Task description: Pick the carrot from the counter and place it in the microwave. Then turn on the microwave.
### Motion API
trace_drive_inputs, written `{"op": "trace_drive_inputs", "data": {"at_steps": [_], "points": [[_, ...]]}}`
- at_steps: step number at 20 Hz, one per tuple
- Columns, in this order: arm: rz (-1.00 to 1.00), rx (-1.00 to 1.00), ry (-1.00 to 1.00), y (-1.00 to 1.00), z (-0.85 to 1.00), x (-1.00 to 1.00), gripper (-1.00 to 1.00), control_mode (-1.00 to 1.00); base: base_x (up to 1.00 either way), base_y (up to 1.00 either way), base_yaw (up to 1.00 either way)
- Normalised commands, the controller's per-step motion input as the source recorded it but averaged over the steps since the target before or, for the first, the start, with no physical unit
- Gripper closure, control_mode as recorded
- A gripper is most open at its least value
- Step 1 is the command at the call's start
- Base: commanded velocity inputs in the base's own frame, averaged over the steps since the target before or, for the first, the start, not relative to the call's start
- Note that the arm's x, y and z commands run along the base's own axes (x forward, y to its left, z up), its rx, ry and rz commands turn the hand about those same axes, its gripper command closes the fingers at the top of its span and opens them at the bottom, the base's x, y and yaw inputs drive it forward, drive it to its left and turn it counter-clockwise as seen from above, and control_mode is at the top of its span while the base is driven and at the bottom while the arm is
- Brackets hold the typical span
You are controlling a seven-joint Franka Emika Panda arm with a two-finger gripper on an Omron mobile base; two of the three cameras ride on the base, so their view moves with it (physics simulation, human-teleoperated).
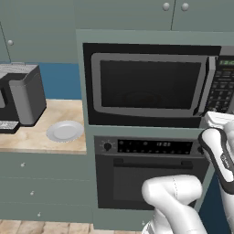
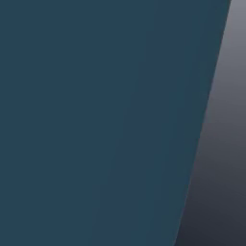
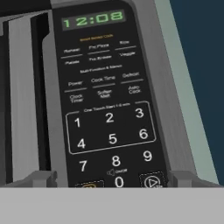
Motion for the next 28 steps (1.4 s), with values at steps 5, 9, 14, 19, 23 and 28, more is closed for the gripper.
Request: {"op": "trace_drive_inputs", "data": {"at_steps": [5, 9, 14, 19, 23, 28], "points": [[0.0, 0.0, 0.0, 0.0, -0.16, 0.16, -1.0, -1.0, 0.0, 0.0, 0.0], [0.0, 0.0, 0.0, 0.0, -0.11, 0.21, -1.0, -1.0, 0.0, 0.0, 0.0], [0.0, 0.0, 0.0, -0.07, -0.01, 0.23, -1.0, -1.0, 0.0, 0.0, 0.0], [0.01, 0.0, 0.0, -0.13, -0.03, 0.2, -1.0, -1.0, 0.0, 0.0, 0.0], [0.03, 0.0, 0.0, -0.13, -0.09, 0.09, -1.0, -1.0, 0.0, 0.0, 0.0], [0.03, 0.0, 0.0, -0.08, -0.14, 0.08, -1.0, -1.0, 0.0, 0.0, 0.0]]}}
